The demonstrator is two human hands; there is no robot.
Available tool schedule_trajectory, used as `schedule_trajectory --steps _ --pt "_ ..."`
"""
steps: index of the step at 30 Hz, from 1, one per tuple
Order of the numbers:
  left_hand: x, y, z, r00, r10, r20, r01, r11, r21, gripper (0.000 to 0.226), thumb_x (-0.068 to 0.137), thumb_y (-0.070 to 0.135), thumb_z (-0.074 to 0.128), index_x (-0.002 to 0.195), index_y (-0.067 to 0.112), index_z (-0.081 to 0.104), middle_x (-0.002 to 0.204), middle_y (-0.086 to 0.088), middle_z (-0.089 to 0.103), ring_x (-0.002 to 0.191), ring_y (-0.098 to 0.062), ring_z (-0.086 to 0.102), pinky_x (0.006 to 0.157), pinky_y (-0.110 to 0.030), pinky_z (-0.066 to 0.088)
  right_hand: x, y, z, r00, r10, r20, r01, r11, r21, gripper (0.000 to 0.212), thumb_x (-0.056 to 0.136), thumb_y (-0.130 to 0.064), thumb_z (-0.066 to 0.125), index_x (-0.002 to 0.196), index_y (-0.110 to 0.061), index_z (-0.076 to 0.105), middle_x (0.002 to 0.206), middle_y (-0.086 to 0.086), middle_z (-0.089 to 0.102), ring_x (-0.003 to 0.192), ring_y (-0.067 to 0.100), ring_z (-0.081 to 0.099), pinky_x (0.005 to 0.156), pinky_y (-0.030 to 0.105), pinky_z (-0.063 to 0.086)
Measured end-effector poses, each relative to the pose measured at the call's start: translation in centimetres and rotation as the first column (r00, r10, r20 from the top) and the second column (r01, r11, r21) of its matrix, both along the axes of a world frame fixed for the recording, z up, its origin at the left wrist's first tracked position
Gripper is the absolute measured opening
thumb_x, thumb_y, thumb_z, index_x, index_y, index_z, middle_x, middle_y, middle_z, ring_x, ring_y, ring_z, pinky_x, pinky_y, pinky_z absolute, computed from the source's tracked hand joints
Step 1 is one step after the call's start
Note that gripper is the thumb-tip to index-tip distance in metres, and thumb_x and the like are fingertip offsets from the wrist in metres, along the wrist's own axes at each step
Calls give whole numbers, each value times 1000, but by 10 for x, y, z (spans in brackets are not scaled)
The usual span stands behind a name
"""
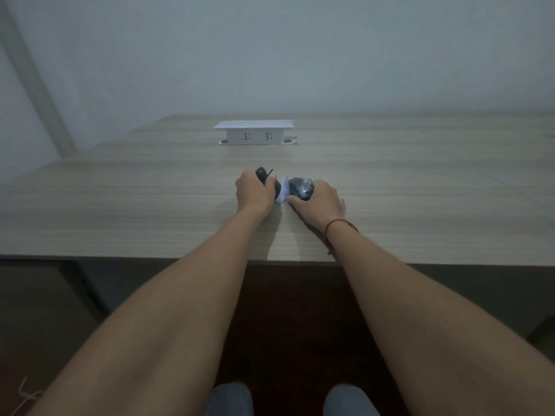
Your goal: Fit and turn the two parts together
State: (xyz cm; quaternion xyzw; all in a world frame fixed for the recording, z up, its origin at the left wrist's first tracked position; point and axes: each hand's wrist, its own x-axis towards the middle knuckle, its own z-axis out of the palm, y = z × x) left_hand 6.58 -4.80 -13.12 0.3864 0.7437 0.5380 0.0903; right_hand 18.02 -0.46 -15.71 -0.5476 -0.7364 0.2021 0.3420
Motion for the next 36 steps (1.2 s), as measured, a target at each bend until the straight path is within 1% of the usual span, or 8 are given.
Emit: schedule_trajectory --steps 5,8,15,17,20,25,31,36 --pt "1 1 0 997 -75 24 75 997 -10 35 87 30 66 95 -5 67 92 -15 66 80 -24 61 66 -29 47 3 1 4 999 -33 -14 33 999 2 45 76 -53 69 104 -18 65 98 2 69 94 24 62 94 40 45" --pt "-4 -5 1 994 -100 -32 99 994 -40 28 86 25 67 78 -2 64 77 -11 61 70 -22 56 61 -28 43 1 -2 5 998 3 -59 -4 1000 -12 37 81 -58 57 82 -21 63 85 2 68 87 25 62 92 43 47" --pt "-8 -3 5 992 -122 4 123 992 -42 26 85 25 69 84 -1 64 92 -16 66 80 -28 64 70 -32 55 3 3 13 971 -122 -204 106 990 -89 45 99 -40 36 105 -6 66 92 9 60 85 28 53 73 29 34" --pt "-13 -2 5 992 -123 30 124 991 -44 30 83 26 71 86 -3 65 94 -18 68 84 -32 68 77 -41 59 4 5 14 970 -134 -203 117 989 -93 45 101 -37 35 106 -5 66 93 11 59 85 28 52 73 28 32" --pt "-20 -1 5 993 -105 44 107 994 -36 28 82 25 71 79 -2 64 85 -15 65 79 -29 67 78 -44 59 3 10 13 970 -127 -206 109 989 -98 43 95 -41 41 98 -9 71 97 12 67 93 31 62 73 29 39" --pt "-24 2 2 996 -71 56 73 997 -29 21 84 23 69 78 4 63 80 -10 61 73 -24 57 64 -29 46 -4 11 10 982 -84 -168 71 994 -81 40 82 -52 52 79 -16 69 79 2 69 80 24 65 81 36 53" --pt "-12 14 2 995 -1 98 5 999 -37 40 87 28 67 113 -2 64 116 -17 65 100 -30 66 78 -30 51 -7 9 10 981 -95 -168 86 995 -59 45 81 -55 53 76 -14 69 73 2 68 77 24 65 84 39 52" --pt "-12 6 5 977 -189 97 193 981 -33 29 85 27 69 88 -1 69 86 -19 70 77 -29 69 70 -36 57 -6 11 11 977 -145 -160 138 989 -54 44 84 -53 52 88 -13 71 83 5 67 82 26 61 95 41 46"
